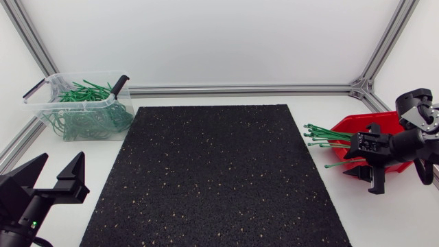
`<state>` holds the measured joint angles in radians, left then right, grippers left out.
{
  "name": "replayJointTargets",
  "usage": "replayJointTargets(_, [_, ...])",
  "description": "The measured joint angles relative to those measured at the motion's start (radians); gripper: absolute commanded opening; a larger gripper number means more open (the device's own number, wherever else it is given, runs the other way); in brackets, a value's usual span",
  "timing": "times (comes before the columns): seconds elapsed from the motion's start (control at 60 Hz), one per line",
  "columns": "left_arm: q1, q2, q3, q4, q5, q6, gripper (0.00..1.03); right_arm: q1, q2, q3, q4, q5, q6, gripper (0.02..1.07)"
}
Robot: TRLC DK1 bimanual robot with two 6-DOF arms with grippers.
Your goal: Take a green cable tie from the red box, thread the tail through the head to close it, then place it in the transparent bin on the left.
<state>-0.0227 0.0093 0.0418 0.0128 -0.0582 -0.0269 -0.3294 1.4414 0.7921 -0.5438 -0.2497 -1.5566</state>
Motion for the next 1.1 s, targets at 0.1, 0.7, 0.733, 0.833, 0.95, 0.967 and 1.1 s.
replayJointTargets(0.1, [0.000,0.000,0.000,0.000,0.000,0.000,0.99,0.004,-0.012,-0.031,0.052,0.021,-0.009,0.43])
replayJointTargets(0.7, [0.000,0.000,0.000,0.000,0.000,0.000,0.99,0.153,-0.278,-0.409,0.489,0.156,-0.045,0.26])
replayJointTargets(0.733, [0.000,0.000,0.000,0.000,0.000,0.000,0.99,0.157,-0.287,-0.417,0.503,0.160,-0.045,0.26])
replayJointTargets(0.833, [0.000,0.000,0.000,0.000,0.000,0.000,0.99,0.158,-0.313,-0.433,0.525,0.167,-0.046,0.26])
replayJointTargets(0.95, [0.000,0.000,0.000,0.000,0.000,0.000,0.99,0.158,-0.349,-0.454,0.544,0.169,-0.053,0.23])
replayJointTargets(0.967, [0.000,0.000,0.000,0.000,0.000,0.000,0.99,0.158,-0.353,-0.457,0.546,0.169,-0.053,0.21])
replayJointTargets(1.1, [0.000,0.000,0.000,0.000,0.000,0.000,0.99,0.158,-0.377,-0.467,0.557,0.169,-0.069,0.16])
